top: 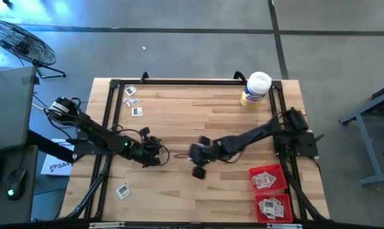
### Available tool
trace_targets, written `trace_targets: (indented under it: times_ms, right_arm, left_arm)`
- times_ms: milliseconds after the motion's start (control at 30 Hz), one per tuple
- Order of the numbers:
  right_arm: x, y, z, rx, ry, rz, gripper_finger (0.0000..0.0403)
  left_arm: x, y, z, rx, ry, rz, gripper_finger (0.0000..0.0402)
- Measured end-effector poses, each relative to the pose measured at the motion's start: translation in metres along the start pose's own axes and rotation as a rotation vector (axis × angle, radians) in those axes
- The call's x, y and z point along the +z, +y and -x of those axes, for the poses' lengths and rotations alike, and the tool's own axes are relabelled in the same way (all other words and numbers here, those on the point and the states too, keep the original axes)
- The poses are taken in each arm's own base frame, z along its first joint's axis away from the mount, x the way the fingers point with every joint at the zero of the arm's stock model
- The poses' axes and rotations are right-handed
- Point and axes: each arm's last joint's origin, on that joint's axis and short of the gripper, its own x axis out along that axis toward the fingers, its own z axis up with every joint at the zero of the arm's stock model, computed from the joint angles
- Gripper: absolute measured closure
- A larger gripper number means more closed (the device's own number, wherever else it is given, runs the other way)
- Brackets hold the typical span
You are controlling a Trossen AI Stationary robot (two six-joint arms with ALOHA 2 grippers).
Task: Pick & Place First Aid Supplies
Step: Put the white ointment pack into the top red bin
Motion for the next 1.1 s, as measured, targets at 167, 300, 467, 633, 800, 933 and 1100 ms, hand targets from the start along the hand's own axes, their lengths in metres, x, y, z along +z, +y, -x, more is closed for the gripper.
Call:
trace_targets:
  times_ms: [167, 300, 467, 633, 800, 933, 1100]
  right_arm:
    - [-0.028, 0.034, 0.07, 0.043, 0.253, -0.205, 0.0402]
    - [-0.058, 0.055, 0.122, 0.014, 0.439, -0.409, 0.0401]
    - [-0.097, 0.071, 0.166, -0.154, 0.569, -0.593, 0.0401]
    - [-0.138, 0.072, 0.178, -0.309, 0.721, -0.66, 0.0402]
    - [-0.16, 0.058, 0.167, -0.42, 0.719, -0.657, 0.0401]
    - [-0.171, 0.045, 0.155, -0.458, 0.712, -0.625, 0.0399]
    - [-0.184, 0.029, 0.143, -0.493, 0.775, -0.641, 0.0383]
  left_arm:
    - [0.002, 0.001, 0.0, 0.057, -0.04, 0.039, 0.0287]
    - [0.003, 0.002, 0.0, 0.094, -0.065, 0.041, 0.0287]
    - [0.003, 0.003, 0.0, 0.103, -0.07, 0.037, 0.0287]
    - [0.003, 0.003, 0.0, 0.104, -0.071, 0.036, 0.0287]
    - [0.003, 0.002, 0.0, 0.101, -0.075, 0.055, 0.0287]
    - [0.005, 0.001, 0.0, 0.078, -0.087, 0.086, 0.0287]
    - [0.007, 0.0, 0.0, 0.068, -0.098, 0.099, 0.0287]
